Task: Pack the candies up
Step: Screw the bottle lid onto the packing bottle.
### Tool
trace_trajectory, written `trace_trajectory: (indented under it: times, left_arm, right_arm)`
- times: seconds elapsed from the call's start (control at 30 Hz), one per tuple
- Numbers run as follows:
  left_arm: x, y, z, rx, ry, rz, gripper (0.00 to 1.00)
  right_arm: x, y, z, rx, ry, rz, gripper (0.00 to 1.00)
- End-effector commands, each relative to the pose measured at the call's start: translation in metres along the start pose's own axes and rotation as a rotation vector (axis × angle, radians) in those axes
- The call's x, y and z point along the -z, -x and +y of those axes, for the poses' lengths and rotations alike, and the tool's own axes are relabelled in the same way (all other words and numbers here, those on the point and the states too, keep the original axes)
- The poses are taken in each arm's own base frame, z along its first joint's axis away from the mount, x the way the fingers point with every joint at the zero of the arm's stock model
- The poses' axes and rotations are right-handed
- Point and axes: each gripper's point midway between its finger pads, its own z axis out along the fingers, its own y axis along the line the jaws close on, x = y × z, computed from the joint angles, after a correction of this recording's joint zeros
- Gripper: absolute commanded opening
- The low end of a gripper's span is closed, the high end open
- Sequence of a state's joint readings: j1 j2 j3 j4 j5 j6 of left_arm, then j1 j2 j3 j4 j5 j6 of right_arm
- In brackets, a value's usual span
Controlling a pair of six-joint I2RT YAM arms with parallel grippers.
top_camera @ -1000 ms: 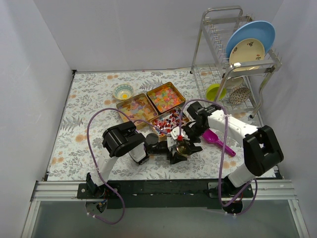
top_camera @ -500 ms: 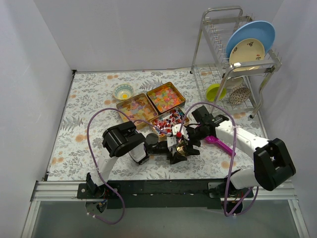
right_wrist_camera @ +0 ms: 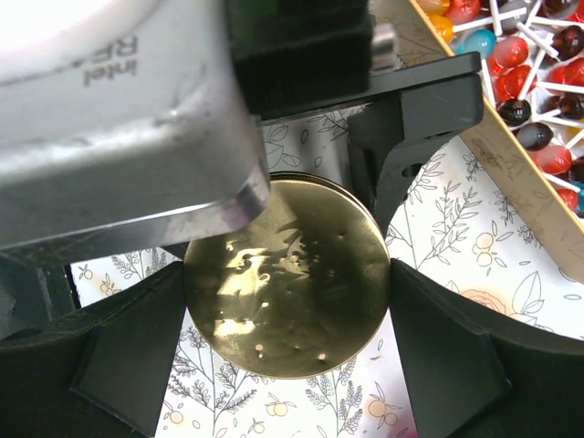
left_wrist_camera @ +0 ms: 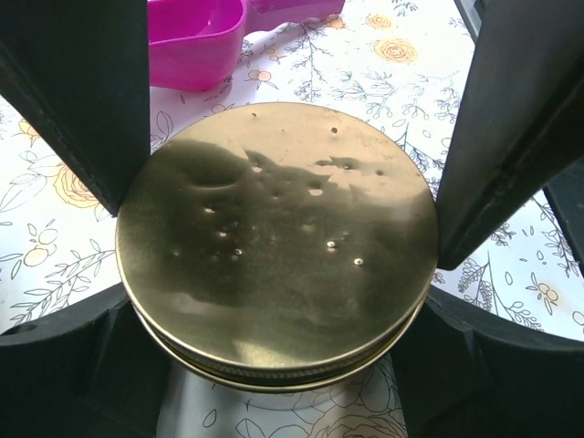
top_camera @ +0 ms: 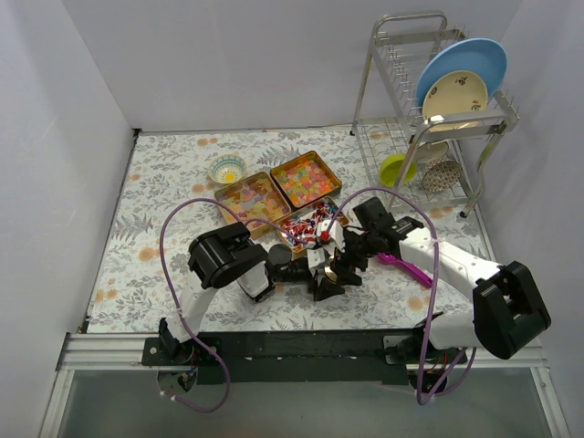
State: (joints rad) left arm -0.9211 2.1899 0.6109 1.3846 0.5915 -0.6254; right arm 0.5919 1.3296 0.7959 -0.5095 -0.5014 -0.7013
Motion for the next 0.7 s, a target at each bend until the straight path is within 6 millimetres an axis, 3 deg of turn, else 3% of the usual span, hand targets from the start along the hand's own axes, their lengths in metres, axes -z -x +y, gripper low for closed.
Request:
trace_trajectory:
  times: [0.0, 0.1, 0.47, 0.5, 0.53, 0.57, 0.67]
  left_arm:
    - [0.054, -0.129, -0.008, 0.302, 0.162, 0.368, 0.0]
    - [0.054, -0.13, -0.007, 0.302, 0.166, 0.369, 0.0]
    - [0.053, -0.137, -0.006, 0.333, 0.164, 0.393, 0.0]
    - [0.053, -0.138, -0.006, 0.342, 0.168, 0.401, 0.12]
    - [0.052, -0.139, -0.004, 0.346, 0.171, 0.408, 0.33]
    - [0.052, -0.139, -0.001, 0.353, 0.187, 0.414, 0.98]
    - [0.059, -0.14, 0.0, 0.371, 0.216, 0.426, 0.98]
  right_arm:
    - [-0.003, -0.055, 0.002, -0.2, -0.073, 0.212, 0.5]
    - [0.003, -0.051, -0.007, -0.211, -0.146, 0.189, 0.49]
    - [0.006, -0.054, -0.005, -0.206, -0.155, 0.196, 0.5]
    - [0.006, -0.054, -0.004, -0.202, -0.152, 0.196, 0.5]
    - [0.006, -0.057, -0.003, -0.2, -0.149, 0.2, 0.49]
    - [0.006, -0.058, -0.002, -0.195, -0.15, 0.201, 0.49]
    - [0.006, -0.062, -0.002, -0.184, -0.157, 0.207, 0.49]
